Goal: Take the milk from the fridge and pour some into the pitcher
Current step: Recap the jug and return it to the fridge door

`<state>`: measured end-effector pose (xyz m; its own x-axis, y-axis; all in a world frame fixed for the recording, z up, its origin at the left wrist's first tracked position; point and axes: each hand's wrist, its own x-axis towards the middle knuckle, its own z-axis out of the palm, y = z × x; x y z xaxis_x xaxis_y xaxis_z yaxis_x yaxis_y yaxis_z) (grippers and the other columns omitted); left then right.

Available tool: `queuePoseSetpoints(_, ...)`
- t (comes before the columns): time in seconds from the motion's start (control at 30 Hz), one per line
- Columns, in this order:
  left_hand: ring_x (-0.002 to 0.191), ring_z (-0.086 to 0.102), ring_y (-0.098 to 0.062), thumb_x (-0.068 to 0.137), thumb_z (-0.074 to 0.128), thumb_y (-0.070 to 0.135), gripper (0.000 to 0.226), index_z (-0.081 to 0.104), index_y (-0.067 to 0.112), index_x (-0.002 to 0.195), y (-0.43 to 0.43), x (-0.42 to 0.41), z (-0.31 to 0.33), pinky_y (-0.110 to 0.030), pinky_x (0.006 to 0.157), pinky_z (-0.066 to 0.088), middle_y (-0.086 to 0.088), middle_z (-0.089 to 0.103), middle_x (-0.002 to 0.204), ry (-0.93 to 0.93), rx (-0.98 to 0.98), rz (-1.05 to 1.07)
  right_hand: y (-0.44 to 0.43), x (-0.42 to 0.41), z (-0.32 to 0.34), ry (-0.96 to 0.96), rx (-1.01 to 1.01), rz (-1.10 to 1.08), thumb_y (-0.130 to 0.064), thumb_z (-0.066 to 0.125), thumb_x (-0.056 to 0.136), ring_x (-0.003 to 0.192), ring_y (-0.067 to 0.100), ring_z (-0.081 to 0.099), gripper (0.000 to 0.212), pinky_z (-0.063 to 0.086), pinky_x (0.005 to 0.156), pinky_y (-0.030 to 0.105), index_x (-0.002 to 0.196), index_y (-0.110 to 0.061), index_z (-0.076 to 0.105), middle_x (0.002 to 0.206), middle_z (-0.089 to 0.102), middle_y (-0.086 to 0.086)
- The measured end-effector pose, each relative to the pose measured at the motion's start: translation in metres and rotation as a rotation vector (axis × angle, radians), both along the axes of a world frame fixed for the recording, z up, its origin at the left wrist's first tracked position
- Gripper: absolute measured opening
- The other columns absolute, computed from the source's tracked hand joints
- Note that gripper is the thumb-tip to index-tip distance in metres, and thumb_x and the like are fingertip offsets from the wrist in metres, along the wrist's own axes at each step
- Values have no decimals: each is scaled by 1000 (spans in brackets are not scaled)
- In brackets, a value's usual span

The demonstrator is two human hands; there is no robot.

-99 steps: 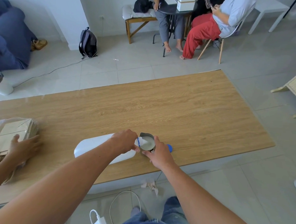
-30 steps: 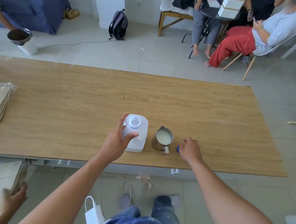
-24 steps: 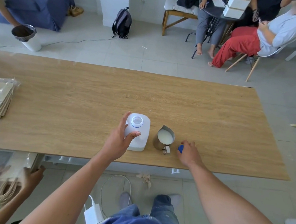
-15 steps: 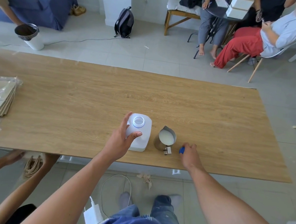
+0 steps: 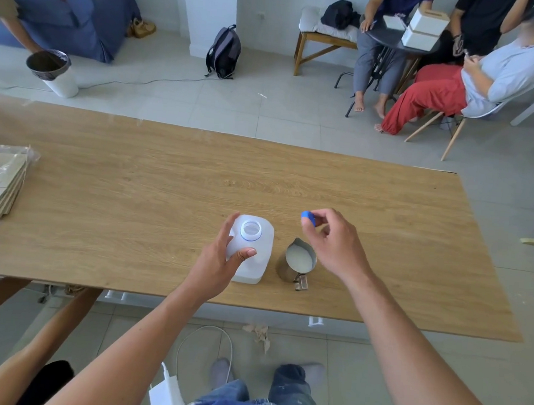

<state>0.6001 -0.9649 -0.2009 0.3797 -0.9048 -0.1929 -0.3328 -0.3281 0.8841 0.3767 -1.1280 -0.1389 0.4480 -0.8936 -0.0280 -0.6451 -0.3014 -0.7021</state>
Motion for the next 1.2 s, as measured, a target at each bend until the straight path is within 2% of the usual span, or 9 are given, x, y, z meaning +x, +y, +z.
queuePoseSetpoints(0.1,79,54,-8,105,70,52,81,27,42,173,0,2,-2,-22,72,42,18,55,77,-35,-32,1,16,27,25,-32,-85,180,-56,69,104,78,4,63,31,45,74,15,117,-28,72,108,67,-16)
queuePoseSetpoints(0.2,62,46,-6,105,70,56,82,27,42,173,1,3,-4,-20,61,39,9,49,72,-34,-50,-14,24,48,33,61,-137,350,-58,70,103,79,-3,58,36,45,79,20,123,-28,72,113,61,-13)
queuePoseSetpoints(0.3,57,38,-7,102,67,63,86,25,42,174,1,4,-8,-24,57,34,7,41,65,-37,-60,-17,27,64,39,223,-201,452,-55,70,104,87,12,60,42,51,81,31,132,-24,70,117,57,-7)
queuePoseSetpoints(0.47,61,43,-13,100,65,70,87,25,45,173,-1,7,-14,-29,61,37,-10,49,69,-32,-65,-23,26,81,41,433,-298,555,-51,66,108,97,27,66,48,50,84,33,135,-12,69,123,57,5)
queuePoseSetpoints(0.67,87,67,-44,98,66,76,82,25,59,167,-5,17,-18,-44,70,50,-27,64,92,-9,-62,-67,26,87,47,453,-290,678,-31,69,110,93,24,62,43,55,88,38,150,-18,64,136,51,1)
queuePoseSetpoints(0.8,82,64,-40,99,67,72,85,25,54,171,-11,27,-14,-56,75,52,-19,61,86,3,-23,-131,19,89,45,408,-275,739,-14,76,105,105,23,67,51,53,90,35,153,-26,65,142,57,-6)
queuePoseSetpoints(0.93,65,47,-4,104,69,62,82,26,52,173,-15,43,-8,-24,68,41,16,51,72,-37,-21,-224,6,92,45,397,-247,771,-1,80,98,114,20,69,57,48,90,28,147,-29,72,139,66,-12)
queuePoseSetpoints(1.07,82,60,-1,108,68,53,75,29,51,172,-26,57,7,-29,86,48,31,66,85,-52,33,-385,0,97,53,443,-314,830,2,81,95,110,21,71,58,58,89,41,143,-30,74,135,69,-14)
queuePoseSetpoints(1.2,113,66,-38,90,63,87,84,27,68,164,-42,73,18,-56,107,53,-11,75,118,-84,148,-513,-5,99,59,498,-401,897,9,81,92,96,18,74,65,60,76,46,139,-35,74,130,69,-17)
